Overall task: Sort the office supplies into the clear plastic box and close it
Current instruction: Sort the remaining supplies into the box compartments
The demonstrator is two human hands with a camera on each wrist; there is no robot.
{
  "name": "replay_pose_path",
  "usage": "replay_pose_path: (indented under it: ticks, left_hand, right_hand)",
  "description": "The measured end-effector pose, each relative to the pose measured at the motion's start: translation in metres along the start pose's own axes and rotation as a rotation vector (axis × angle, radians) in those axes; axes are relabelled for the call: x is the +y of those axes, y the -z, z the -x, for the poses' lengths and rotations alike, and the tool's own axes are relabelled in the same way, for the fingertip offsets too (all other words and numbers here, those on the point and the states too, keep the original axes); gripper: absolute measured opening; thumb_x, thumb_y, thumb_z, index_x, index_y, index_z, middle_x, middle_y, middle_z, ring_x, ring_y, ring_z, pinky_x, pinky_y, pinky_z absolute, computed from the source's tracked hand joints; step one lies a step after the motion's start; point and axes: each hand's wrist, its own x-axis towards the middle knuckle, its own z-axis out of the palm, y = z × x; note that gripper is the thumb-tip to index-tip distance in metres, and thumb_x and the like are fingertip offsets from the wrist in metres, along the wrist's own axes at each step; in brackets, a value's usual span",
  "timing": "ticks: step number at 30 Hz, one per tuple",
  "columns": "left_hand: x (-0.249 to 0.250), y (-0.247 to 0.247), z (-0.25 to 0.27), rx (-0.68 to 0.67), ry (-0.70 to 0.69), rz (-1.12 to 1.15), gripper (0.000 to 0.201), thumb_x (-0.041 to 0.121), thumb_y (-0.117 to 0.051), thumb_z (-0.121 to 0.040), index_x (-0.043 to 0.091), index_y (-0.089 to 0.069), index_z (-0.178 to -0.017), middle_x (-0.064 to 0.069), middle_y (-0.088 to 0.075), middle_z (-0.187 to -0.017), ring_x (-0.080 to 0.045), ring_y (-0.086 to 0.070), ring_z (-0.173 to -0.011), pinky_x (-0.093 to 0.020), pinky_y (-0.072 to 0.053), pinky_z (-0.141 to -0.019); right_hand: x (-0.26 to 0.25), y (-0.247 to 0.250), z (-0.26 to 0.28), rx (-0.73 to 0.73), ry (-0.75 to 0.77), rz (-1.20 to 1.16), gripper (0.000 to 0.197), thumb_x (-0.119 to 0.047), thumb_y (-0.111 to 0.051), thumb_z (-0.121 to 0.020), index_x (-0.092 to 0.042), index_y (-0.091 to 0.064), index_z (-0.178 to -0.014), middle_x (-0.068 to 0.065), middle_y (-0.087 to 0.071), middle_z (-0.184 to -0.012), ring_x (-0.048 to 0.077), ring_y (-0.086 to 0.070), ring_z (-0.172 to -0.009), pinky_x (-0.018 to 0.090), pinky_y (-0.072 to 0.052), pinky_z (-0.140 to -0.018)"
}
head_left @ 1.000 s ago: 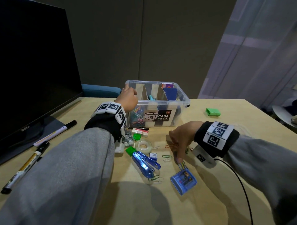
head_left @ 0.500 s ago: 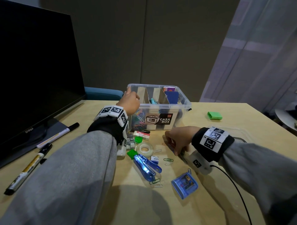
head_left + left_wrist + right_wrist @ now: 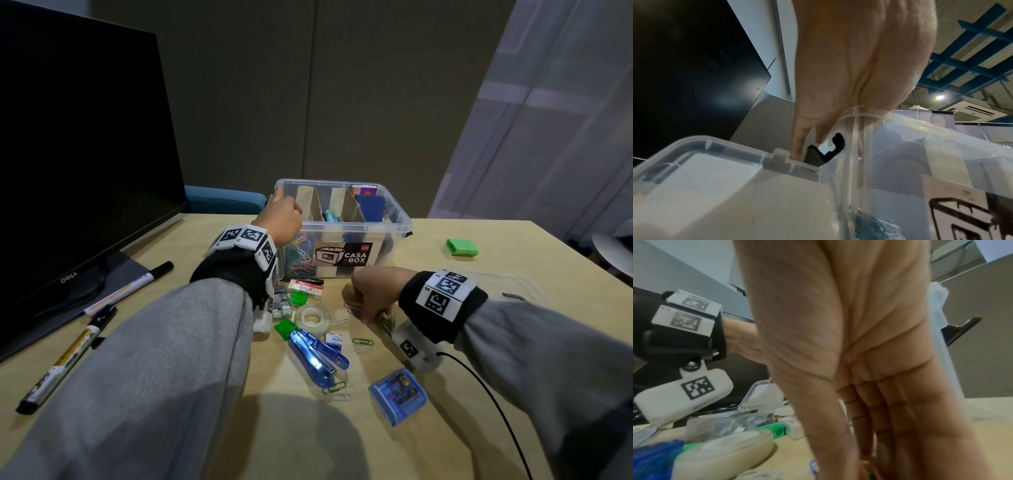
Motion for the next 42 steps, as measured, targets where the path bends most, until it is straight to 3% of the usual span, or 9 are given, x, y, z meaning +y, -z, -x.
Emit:
replay_pose_path:
  ticks: [4, 7, 12, 19, 23, 29, 35, 40, 42]
  left_hand:
    - [0.001, 0.001, 0.002, -0.004, -0.003, 0.003, 0.033, 0.012, -0.034, -0.102, 0.007, -0.053, -0.128, -0.007, 0.004, -0.164, -0.027, -0.009, -0.150, -0.047, -0.019, -0.120]
    - [0.002, 0.001, 0.003, -0.004, 0.003, -0.005, 0.033, 0.011, -0.033, -0.102, 0.008, -0.053, -0.127, -0.006, 0.005, -0.164, -0.027, -0.010, -0.150, -0.048, -0.020, -0.120]
    - [0.003, 0.002, 0.004, -0.010, 0.001, 0.006, 0.032, 0.009, -0.033, -0.101, 0.007, -0.054, -0.126, -0.005, 0.006, -0.164, -0.027, -0.011, -0.150, -0.048, -0.021, -0.120]
    - [0.007, 0.004, 0.008, -0.018, 0.013, 0.011, 0.031, 0.009, -0.033, -0.102, 0.008, -0.054, -0.125, -0.006, 0.007, -0.164, -0.028, -0.010, -0.150, -0.049, -0.020, -0.120]
    - [0.008, 0.004, 0.010, -0.009, 0.027, 0.016, 0.032, 0.010, -0.034, -0.102, 0.009, -0.051, -0.130, -0.006, 0.004, -0.164, -0.028, -0.011, -0.150, -0.048, -0.021, -0.120]
    - [0.010, 0.007, 0.016, 0.012, 0.055, 0.121, 0.044, 0.007, -0.037, -0.100, 0.010, -0.030, -0.143, -0.011, -0.031, -0.152, -0.026, -0.036, -0.136, -0.043, -0.034, -0.111]
    - [0.012, 0.008, 0.020, -0.004, 0.085, 0.181, 0.061, 0.008, -0.037, -0.098, 0.017, -0.011, -0.152, -0.016, -0.034, -0.151, -0.032, -0.044, -0.130, -0.051, -0.038, -0.107]
    - [0.014, 0.009, 0.022, 0.001, 0.092, 0.159, 0.061, 0.009, -0.039, -0.099, 0.017, -0.010, -0.153, -0.018, -0.031, -0.153, -0.034, -0.042, -0.132, -0.051, -0.037, -0.108]
    - [0.013, 0.009, 0.022, 0.000, 0.087, 0.161, 0.062, 0.009, -0.039, -0.099, 0.017, -0.009, -0.153, -0.017, -0.026, -0.156, -0.033, -0.037, -0.137, -0.051, -0.034, -0.111]
  right_hand:
    - [0.001, -0.002, -0.006, 0.026, 0.022, -0.003, 0.012, -0.015, -0.072, -0.083, -0.013, -0.061, -0.083, 0.006, -0.068, -0.089, 0.020, -0.068, -0.081, 0.027, -0.057, -0.072]
    - [0.001, -0.004, -0.006, 0.047, 0.029, -0.027, 0.012, -0.016, -0.071, -0.083, -0.013, -0.062, -0.088, 0.005, -0.066, -0.090, 0.020, -0.066, -0.084, 0.027, -0.056, -0.072]
    - [0.000, -0.009, -0.005, 0.088, 0.048, -0.049, 0.031, -0.019, -0.072, -0.083, -0.010, -0.062, -0.111, 0.007, -0.065, -0.104, 0.019, -0.059, -0.092, 0.027, -0.053, -0.081]
    - [0.015, 0.014, 0.006, 0.107, 0.137, -0.146, 0.009, -0.014, -0.070, -0.085, -0.006, -0.070, -0.090, 0.009, -0.071, -0.088, 0.019, -0.069, -0.075, 0.029, -0.057, -0.072]
    - [0.025, 0.050, 0.026, 0.158, 0.220, -0.409, 0.003, 0.000, -0.064, -0.085, -0.002, -0.064, -0.087, 0.012, -0.070, -0.090, 0.023, -0.071, -0.080, 0.030, -0.060, -0.074]
    - [0.017, 0.097, 0.031, 0.437, 0.246, -0.928, 0.005, -0.001, -0.065, -0.086, 0.000, -0.063, -0.090, 0.009, -0.066, -0.084, 0.016, -0.065, -0.072, 0.022, -0.057, -0.063]
    - [-0.011, 0.118, -0.007, 0.666, 0.207, -1.209, 0.017, 0.000, -0.066, -0.085, -0.006, -0.058, -0.071, 0.008, -0.060, -0.071, 0.017, -0.063, -0.065, 0.025, -0.056, -0.059]
    - [-0.033, 0.116, -0.037, 0.743, 0.073, -1.015, 0.007, -0.005, -0.071, -0.083, 0.000, -0.067, -0.079, 0.014, -0.070, -0.084, 0.023, -0.071, -0.073, 0.035, -0.061, -0.068]
    - [-0.036, 0.112, -0.039, 0.694, 0.085, -0.864, 0.012, -0.012, -0.074, -0.082, -0.001, -0.070, -0.086, 0.011, -0.070, -0.081, 0.017, -0.067, -0.067, 0.030, -0.059, -0.062]
